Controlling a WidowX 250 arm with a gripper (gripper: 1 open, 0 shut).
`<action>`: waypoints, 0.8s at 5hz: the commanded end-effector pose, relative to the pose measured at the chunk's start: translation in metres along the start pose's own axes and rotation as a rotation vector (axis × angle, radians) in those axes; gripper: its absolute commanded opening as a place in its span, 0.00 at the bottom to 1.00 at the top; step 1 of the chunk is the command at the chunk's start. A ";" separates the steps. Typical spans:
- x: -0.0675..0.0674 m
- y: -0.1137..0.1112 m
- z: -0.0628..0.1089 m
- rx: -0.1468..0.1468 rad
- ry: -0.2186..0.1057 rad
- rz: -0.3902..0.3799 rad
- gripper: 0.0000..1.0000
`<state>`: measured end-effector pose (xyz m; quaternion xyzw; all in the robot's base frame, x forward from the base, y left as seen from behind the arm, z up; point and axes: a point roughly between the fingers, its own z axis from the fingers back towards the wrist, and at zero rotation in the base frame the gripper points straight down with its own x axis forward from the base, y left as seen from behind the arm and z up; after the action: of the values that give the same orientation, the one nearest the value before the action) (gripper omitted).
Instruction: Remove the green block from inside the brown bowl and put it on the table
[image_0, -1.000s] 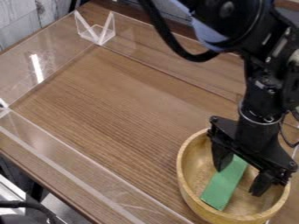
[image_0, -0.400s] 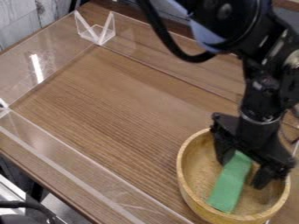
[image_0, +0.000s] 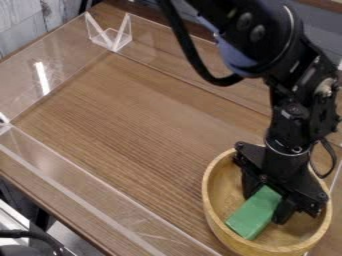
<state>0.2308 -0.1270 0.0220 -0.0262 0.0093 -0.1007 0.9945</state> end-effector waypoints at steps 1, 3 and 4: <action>-0.001 -0.001 0.011 -0.003 0.003 0.001 0.00; -0.004 -0.001 0.020 -0.002 0.021 0.005 0.00; -0.004 -0.001 0.025 -0.002 0.028 0.008 0.00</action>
<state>0.2174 -0.1215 0.0316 -0.0133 0.0529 -0.0979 0.9937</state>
